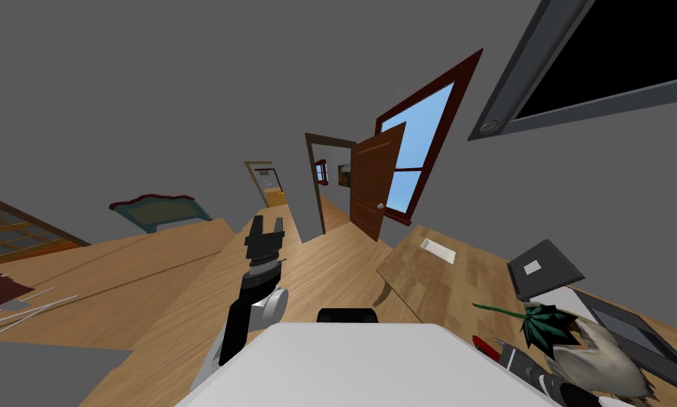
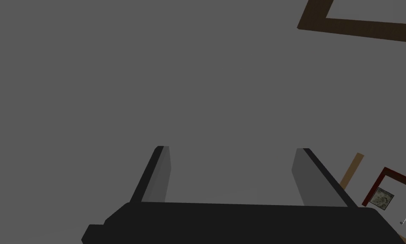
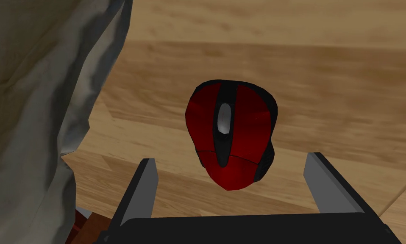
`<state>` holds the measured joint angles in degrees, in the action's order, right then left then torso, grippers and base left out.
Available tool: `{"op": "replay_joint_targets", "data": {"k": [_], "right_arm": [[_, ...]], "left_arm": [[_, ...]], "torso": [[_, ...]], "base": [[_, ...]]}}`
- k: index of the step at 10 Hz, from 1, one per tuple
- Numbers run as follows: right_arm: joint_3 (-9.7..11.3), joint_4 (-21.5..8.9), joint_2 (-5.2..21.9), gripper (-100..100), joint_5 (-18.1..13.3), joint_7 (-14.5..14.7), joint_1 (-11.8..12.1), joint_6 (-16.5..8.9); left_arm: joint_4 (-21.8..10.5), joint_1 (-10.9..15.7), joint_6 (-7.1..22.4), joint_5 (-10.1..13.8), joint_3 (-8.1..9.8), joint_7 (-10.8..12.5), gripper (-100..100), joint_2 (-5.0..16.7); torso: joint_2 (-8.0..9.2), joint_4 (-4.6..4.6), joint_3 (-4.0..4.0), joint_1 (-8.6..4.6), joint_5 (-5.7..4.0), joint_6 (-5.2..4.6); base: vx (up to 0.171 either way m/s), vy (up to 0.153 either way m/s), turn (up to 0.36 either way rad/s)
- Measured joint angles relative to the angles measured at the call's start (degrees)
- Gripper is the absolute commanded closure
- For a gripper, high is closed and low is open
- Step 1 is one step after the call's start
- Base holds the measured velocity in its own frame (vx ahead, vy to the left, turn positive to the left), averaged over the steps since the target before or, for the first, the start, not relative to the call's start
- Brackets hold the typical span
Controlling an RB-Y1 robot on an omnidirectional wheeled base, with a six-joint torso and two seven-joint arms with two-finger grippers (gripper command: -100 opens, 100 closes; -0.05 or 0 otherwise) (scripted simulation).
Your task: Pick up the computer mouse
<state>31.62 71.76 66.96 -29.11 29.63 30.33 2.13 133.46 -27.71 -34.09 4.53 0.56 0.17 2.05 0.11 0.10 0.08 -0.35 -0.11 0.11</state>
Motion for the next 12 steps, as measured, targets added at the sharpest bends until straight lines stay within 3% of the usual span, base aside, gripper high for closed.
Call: {"op": "replay_joint_targets", "data": {"k": [6,7,11,12], "right_arm": [[7.93,2.08,2.38,-100,2.1,-2.05,-5.39,-4.48],[8.15,2.18,2.47,100,2.18,-2.2,-5.53,-4.76],[8.12,2.18,2.46,100,2.17,-2.18,-5.51,-4.73],[8.13,2.18,2.46,0,2.17,-2.18,-5.51,-4.73]], "left_arm": [[0.0,0.0,0.0,0.0,0.0,0.0,0,0.0],[0.0,0.0,0.0,0.0,0.0,0.0,0,0.0],[0.0,0.0,0.0,0.0,0.0,0.0,0,0.0],[0.0,0.0,0.0,0.0,0.0,0.0,0,0.0]], "torso": [[-0.02,-0.01,-0.01,0.03,0.01,-0.01],[-0.05,-0.01,-0.03,0.06,0.01,-0.02],[-0.15,-0.04,-0.09,0.01,-0.02,0.0],[-0.16,-0.04,-0.09,0.0,-0.02,0.0]], "base": [[-0.026,-0.019,-0.019],[0.0,0.0,0.0],[0.0,0.0,0.0],[0.0,0.0,0.0]]}}
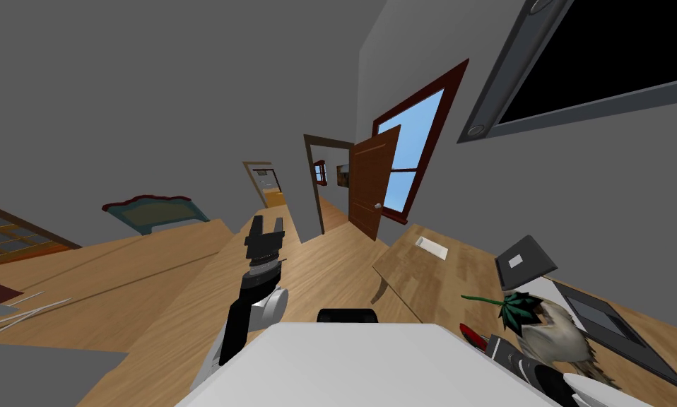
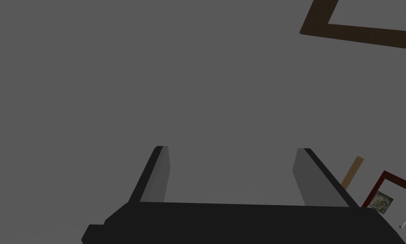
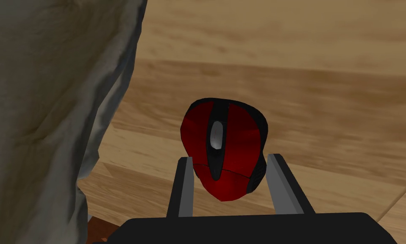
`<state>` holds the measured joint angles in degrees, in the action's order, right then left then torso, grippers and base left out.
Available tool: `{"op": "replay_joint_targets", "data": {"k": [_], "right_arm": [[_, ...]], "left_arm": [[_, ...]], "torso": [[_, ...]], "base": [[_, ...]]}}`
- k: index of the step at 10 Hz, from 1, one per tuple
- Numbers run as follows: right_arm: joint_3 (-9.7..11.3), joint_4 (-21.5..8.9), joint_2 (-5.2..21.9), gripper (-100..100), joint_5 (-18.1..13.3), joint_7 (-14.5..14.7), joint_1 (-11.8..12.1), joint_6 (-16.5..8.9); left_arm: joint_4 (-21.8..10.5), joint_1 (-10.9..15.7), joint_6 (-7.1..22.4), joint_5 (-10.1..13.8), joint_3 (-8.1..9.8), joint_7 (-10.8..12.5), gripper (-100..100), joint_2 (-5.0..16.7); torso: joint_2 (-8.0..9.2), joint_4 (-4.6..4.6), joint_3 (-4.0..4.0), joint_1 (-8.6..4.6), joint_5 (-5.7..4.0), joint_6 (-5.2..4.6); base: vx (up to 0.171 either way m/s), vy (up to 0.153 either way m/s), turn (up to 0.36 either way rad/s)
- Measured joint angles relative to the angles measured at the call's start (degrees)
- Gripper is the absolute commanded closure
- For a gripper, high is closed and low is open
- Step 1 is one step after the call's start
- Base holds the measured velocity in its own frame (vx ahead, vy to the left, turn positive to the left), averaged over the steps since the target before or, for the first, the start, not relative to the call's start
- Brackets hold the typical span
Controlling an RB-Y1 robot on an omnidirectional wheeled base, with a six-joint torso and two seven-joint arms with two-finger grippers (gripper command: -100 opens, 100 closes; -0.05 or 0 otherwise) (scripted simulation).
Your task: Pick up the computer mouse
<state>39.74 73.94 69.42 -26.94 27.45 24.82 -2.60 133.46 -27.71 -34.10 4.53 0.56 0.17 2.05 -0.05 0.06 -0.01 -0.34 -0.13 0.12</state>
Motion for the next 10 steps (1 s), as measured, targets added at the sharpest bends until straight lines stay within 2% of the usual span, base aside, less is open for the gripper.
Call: {"op": "replay_joint_targets", "data": {"k": [1,4,5,8,10], "right_arm": [[0.0,0.0,0.0,100,0.0,0.0,0.0,0.0],[-4.63,-1.63,-1.8,100,-1.51,1.42,3.64,2.88],[-6.84,-1.93,-2.48,100,-2.22,2.12,5.75,4.22],[-10.52,-2.89,-3.58,100,-3.09,3.03,7.93,6.32],[-13.99,-3.79,-4.76,100,-4.16,4.07,10.89,8.46]], "left_arm": [[0.0,0.0,0.0,0.0,0.0,0.0,0,0.0],[0.0,0.0,0.0,0.0,0.0,0.0,0,0.0],[0.0,-0.01,0.0,0.0,0.0,0.0,0,0.0],[0.0,0.0,0.0,0.0,0.0,0.0,0,0.0],[0.0,0.0,0.0,0.0,0.0,0.0,0,0.0]], "torso": [[0.0,0.0,0.0,0.0,0.0,0.0],[-0.14,-0.07,-0.1,0.05,-0.12,-0.02],[-0.17,-0.09,-0.12,0.06,-0.13,-0.03],[-0.08,-0.07,-0.07,0.0,-0.13,-0.01],[-0.09,-0.08,-0.08,0.04,-0.12,-0.03]], "base": [[0.039,0.02,0.055],[0.049,0.029,0.035],[0.035,0.027,0.0],[0.023,0.021,0.025],[0.035,0.027,0.022]]}}
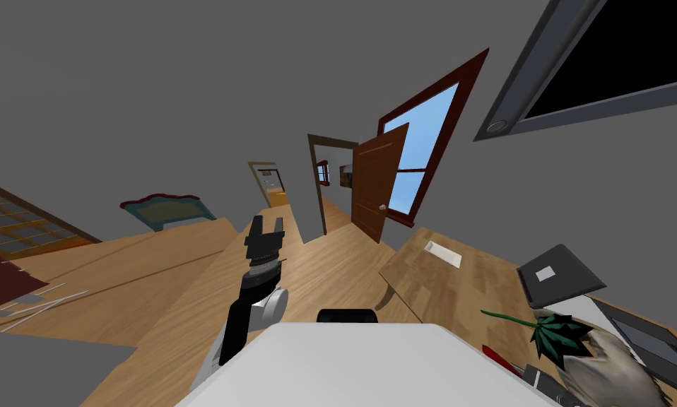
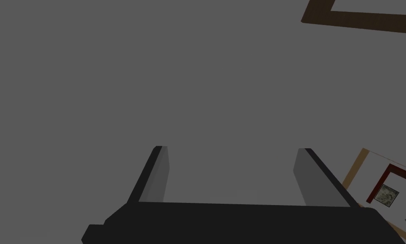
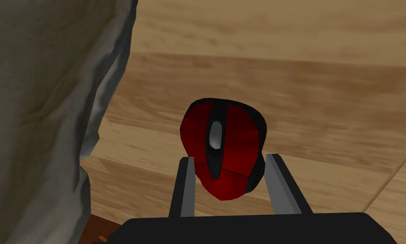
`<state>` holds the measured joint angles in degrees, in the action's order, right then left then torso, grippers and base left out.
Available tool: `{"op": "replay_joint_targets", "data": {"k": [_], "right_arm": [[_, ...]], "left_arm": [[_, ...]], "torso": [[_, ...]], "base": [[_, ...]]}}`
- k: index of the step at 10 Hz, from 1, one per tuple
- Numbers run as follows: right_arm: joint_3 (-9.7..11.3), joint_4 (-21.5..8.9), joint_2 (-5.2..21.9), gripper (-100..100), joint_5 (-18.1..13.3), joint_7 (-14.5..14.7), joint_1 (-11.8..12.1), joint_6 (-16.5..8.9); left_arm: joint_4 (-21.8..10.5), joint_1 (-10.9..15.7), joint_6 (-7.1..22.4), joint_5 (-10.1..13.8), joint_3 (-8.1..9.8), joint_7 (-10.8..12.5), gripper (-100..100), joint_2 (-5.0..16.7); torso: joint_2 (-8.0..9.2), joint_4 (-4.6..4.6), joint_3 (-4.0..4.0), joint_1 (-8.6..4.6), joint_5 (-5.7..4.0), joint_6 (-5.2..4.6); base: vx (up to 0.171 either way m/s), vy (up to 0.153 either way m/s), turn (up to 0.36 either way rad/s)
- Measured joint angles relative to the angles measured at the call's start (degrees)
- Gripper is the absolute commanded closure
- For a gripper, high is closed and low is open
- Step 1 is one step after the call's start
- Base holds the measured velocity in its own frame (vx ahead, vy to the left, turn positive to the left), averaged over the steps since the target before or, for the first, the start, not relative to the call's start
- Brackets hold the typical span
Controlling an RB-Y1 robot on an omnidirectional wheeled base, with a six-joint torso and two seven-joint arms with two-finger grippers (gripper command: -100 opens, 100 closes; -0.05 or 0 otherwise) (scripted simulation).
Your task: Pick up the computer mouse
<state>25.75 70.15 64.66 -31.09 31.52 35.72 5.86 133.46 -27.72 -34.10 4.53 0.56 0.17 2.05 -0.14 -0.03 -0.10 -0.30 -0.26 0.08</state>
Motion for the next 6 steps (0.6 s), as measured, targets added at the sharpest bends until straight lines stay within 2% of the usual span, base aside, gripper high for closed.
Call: {"op": "replay_joint_targets", "data": {"k": [2,3,5,6], "right_arm": [[-2.93,-0.85,-1.03,100,-0.82,0.87,1.96,1.71],[-4.88,-2.19,-1.98,100,-1.5,1.64,3.22,3.51],[-7.92,-1.88,-2.67,100,-2.23,2.37,5.72,4.55],[-8.12,-1.86,-2.7,0,-2.29,2.44,5.89,4.62]], "left_arm": [[0.0,0.0,0.0,0.0,0.0,0.0,0,0.0],[0.0,0.0,0.0,0.0,0.0,0.0,0,0.0],[0.0,0.0,0.0,0.0,0.0,0.0,0,0.0],[0.0,0.0,0.0,0.0,0.0,0.0,0,0.0]], "torso": [[-0.03,0.01,-0.01,-0.03,0.01,0.02],[-0.04,-0.01,-0.02,-0.03,0.02,0.0],[0.0,0.0,0.0,-0.01,0.04,0.01],[0.03,0.02,0.02,-0.06,0.02,0.03]], "base": [[0.042,0.023,0.044],[0.033,0.021,0.002],[0.023,0.016,0.016],[0.0,0.0,0.0]]}}
